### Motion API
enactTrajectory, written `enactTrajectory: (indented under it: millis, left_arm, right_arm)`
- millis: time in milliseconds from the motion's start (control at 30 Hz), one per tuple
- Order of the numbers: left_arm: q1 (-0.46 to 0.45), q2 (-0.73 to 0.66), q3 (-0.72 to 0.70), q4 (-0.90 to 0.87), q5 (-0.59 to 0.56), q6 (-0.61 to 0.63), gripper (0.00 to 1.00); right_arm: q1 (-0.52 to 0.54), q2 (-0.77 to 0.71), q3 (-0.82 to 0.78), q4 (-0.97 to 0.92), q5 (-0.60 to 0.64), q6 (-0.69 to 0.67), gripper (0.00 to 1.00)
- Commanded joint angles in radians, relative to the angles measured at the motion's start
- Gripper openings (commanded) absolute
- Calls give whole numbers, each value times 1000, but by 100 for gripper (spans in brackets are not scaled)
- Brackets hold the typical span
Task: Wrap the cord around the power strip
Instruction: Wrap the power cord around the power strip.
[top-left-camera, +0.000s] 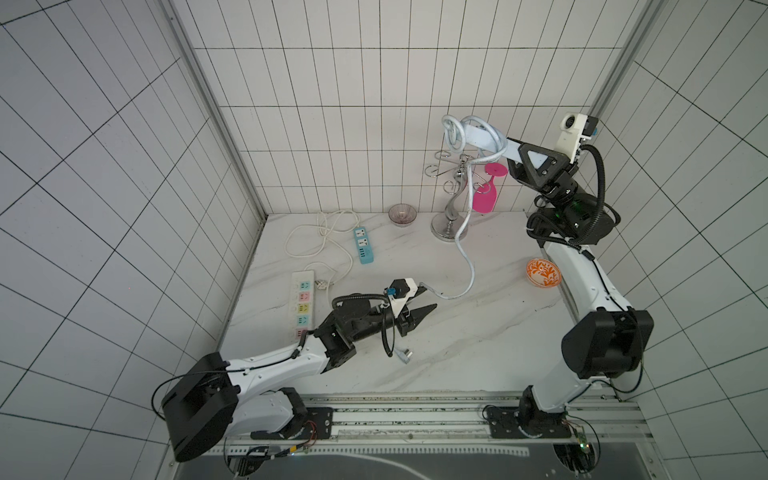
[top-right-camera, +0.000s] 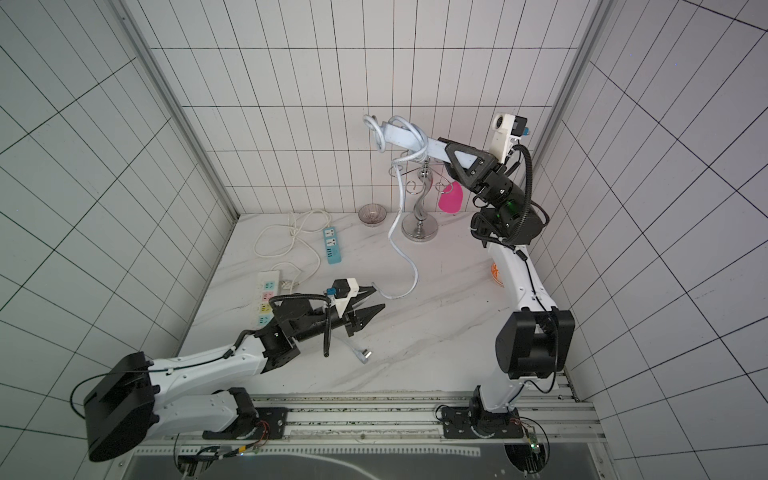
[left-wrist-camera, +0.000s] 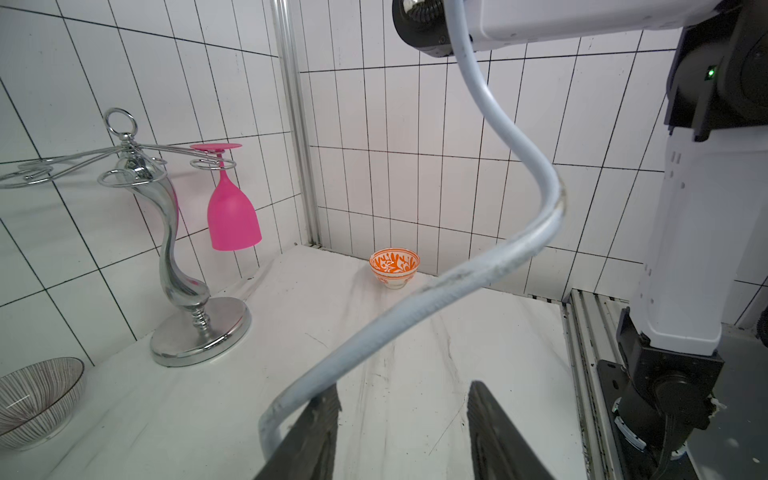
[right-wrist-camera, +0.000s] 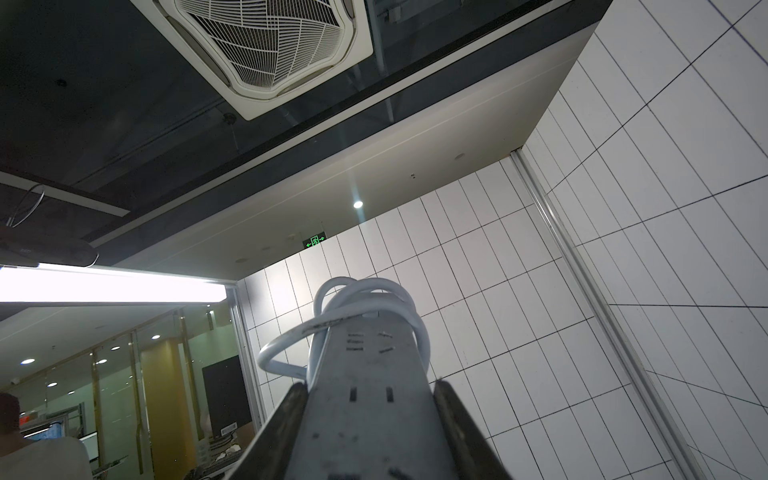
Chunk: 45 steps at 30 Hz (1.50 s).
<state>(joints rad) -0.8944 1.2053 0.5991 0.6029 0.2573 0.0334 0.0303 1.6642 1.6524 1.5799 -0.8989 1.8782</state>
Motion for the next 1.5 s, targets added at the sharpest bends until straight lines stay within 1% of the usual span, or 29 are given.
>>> enactTrajectory:
  millis: [0,67,200,300,367,433,500,633,700,800,933,1033,1100,1233,1467]
  left_arm:
    - [-3,-37,24,7,-49,48,50]
    - [-3,-73,16,-3,-49,72,51]
    - [-3,-166,13,-103,-45,113,51]
    - [-3,-226,15,-143,-49,122,52]
    - [-3,-240,26,-148,-50,119,52]
    - [-3,-225,58,-157,-51,104,52]
    - [-3,-182,103,-181,-23,99,52]
    - [-3,-81,160,-183,93,73,52]
    - [-3,-38,178,-170,172,52,52]
    - [-3,-1,200,-168,266,11,53]
    - [-3,33,214,-156,328,-37,52]
    - [-3,72,207,-81,362,-88,52]
    - [-3,109,206,-39,356,-113,52]
    - [-3,148,199,2,290,-112,52]
    - [-3,121,135,19,160,-84,52]
  right_arm:
    - [-7,-10,104,279,63,78,0]
    - [-7,-10,99,278,58,78,0]
    - [-9,-8,93,278,54,75,0]
    - [-9,-9,90,278,57,75,0]
    - [-7,-10,88,278,57,73,0]
    - [-5,-13,86,279,58,71,0]
    - [3,-13,92,279,53,71,0]
    - [10,-10,110,278,46,75,0]
    - [10,-9,115,278,45,77,0]
    - [11,-7,116,278,37,79,0]
    - [10,-10,113,278,35,73,0]
    - [10,-7,118,278,40,71,0]
    - [15,-4,129,278,41,71,0]
    - [23,2,159,278,41,76,0]
    - [23,0,172,278,43,81,0]
